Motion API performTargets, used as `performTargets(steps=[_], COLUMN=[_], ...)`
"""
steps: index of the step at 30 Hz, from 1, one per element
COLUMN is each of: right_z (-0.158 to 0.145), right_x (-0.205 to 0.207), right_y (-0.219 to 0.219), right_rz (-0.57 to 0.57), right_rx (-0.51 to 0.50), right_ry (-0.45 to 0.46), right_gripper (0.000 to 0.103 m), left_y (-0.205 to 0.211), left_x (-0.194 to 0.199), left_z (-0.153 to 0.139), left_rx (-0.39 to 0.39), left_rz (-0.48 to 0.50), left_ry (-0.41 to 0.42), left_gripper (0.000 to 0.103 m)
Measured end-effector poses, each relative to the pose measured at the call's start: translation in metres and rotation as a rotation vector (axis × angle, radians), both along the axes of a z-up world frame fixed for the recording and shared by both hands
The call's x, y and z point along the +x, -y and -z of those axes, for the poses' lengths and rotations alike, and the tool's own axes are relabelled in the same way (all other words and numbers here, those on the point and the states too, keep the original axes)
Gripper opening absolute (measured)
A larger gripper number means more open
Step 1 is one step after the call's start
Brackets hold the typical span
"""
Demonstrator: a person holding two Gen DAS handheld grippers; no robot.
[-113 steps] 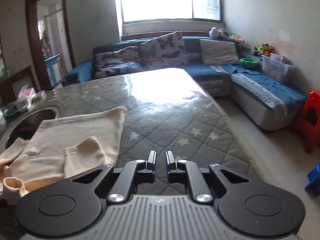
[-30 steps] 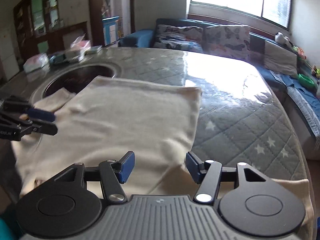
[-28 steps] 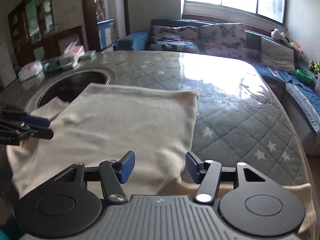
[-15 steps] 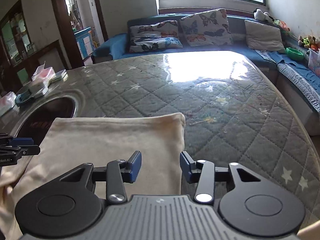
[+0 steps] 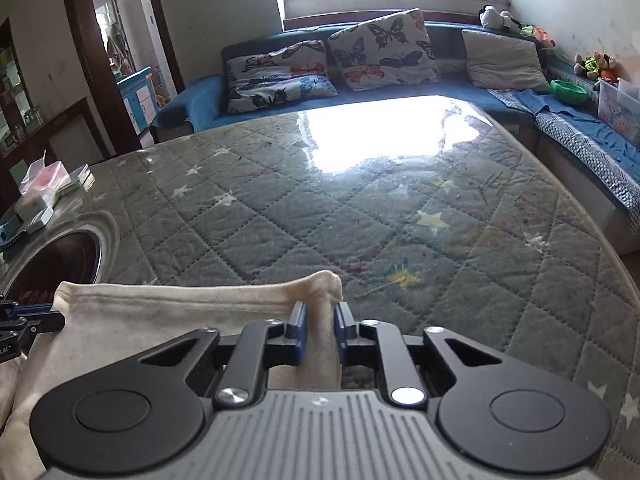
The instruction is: Fold clothes
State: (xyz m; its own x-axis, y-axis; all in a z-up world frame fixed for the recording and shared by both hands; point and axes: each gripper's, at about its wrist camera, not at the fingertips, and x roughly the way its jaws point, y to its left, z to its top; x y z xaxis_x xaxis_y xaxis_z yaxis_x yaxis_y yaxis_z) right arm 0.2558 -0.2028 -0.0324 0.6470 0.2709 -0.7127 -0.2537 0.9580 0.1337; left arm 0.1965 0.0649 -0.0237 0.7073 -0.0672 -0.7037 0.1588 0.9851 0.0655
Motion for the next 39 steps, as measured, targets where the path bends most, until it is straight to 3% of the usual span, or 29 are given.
performTargets(steps=[7, 12, 14, 16, 20, 21, 29, 35, 39], right_z=[0.002, 0.001, 0.0, -0.005, -0.014, -0.017, -0.025, -0.023, -0.022], right_x=[0.017, 0.029, 0.027, 0.019, -0.005, -0.014, -0.088, -0.124, -0.138], right_y=[-0.002, -0.005, -0.006, -0.008, -0.012, -0.013, -0.033, -0.049, -0.053], right_rz=[0.034, 0.046, 0.038, 0.023, -0.023, -0.045, -0.187, -0.268, -0.297], right_rx=[-0.038, -0.064, -0.074, -0.091, -0.094, -0.092, -0.067, -0.107, -0.115], right_ry=[0.021, 0.017, 0.02, 0.033, 0.052, 0.057, 0.084, 0.11, 0.118], right_gripper=[0.005, 0.009, 0.012, 0.015, 0.052, 0.054, 0.074, 0.075, 0.076], left_y=[0.003, -0.011, -0.018, -0.025, -0.037, -0.038, -0.015, -0.008, -0.013], left_x=[0.032, 0.04, 0.031, 0.017, -0.013, -0.021, -0.07, -0.069, -0.067], left_z=[0.006, -0.002, -0.008, -0.015, -0.023, -0.023, -0.011, 0.002, 0.003], left_rx=[0.031, -0.03, -0.033, -0.036, -0.047, -0.044, 0.013, 0.003, -0.008], left_rz=[0.008, -0.037, -0.047, -0.06, -0.1, -0.113, -0.136, -0.143, -0.17], left_ry=[0.011, -0.004, 0.008, 0.02, 0.03, 0.028, 0.041, 0.004, 0.011], left_gripper=[0.006, 0.012, 0.019, 0.037, 0.05, 0.051, 0.051, 0.049, 0.033])
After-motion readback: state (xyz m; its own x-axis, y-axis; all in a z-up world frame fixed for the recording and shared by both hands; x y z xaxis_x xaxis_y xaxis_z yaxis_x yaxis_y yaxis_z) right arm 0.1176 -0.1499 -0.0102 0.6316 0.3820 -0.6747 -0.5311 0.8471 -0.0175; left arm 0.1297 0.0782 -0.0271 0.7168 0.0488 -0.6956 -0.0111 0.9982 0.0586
